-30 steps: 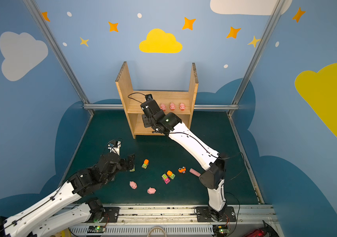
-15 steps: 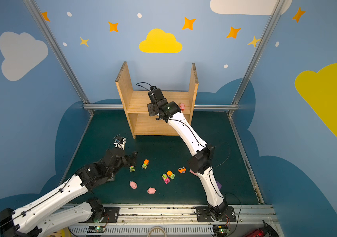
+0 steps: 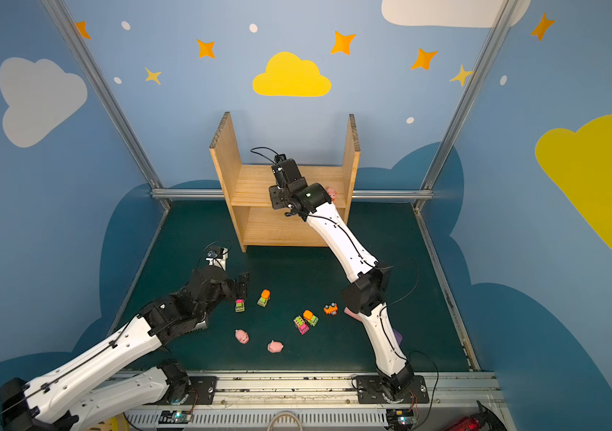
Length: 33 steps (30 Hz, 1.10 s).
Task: Place and organize the plastic toys onto the shelf
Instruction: 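Set the pig at the end of the pig row and open the right gripper, then draw the right arm back down over the toys near the robot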
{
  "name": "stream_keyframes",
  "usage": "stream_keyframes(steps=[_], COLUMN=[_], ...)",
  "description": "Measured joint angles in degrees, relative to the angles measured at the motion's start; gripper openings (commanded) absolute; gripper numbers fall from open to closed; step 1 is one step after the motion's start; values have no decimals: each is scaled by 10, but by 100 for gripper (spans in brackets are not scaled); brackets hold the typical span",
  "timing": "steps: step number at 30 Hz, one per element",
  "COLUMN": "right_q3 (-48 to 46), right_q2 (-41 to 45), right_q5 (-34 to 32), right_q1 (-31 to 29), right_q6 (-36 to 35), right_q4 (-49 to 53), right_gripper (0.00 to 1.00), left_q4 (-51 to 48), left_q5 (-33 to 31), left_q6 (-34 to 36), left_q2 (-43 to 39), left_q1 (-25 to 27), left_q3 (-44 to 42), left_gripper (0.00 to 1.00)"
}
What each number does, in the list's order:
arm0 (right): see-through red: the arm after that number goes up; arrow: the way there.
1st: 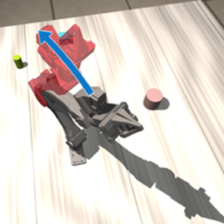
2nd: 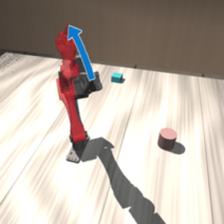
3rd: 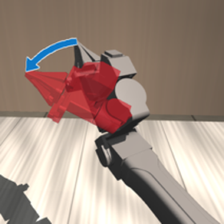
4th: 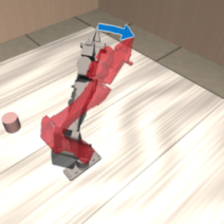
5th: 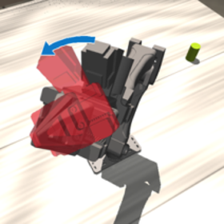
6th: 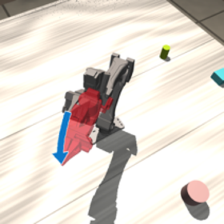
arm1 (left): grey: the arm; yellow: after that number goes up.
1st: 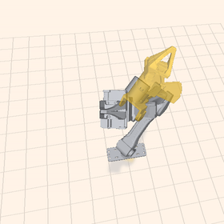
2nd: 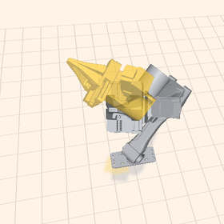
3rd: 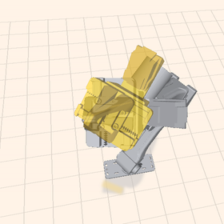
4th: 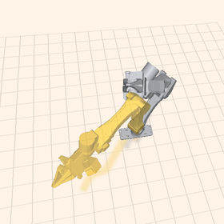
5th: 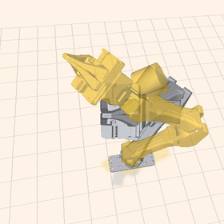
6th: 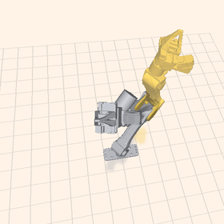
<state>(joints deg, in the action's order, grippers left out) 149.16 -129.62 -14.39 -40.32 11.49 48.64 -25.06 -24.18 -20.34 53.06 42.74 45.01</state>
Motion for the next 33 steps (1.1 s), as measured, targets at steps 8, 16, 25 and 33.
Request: stream_keyframes(steps=[8,16,25,33], right_q3=[21,27,-192,-543], right_q2=[0,28,222,431], right_q5=[7,6,4,-25], right_q1=[-1,-4,-39,-145], right_q6=[-13,-28,-12,45], right_q4=[-17,-21,-49,-118], right_gripper=[66,68,68,67], left_q4=[-1,-16,-36,-51], left_q5=[-3,-6,13,27], left_q6=[0,-6,-46,-120], left_q2=[-26,-64,-122,-214], left_q1=[-1,-1,-1,19], left_q3=[0,1,-2,-97], left_gripper=[100,100,100,100])
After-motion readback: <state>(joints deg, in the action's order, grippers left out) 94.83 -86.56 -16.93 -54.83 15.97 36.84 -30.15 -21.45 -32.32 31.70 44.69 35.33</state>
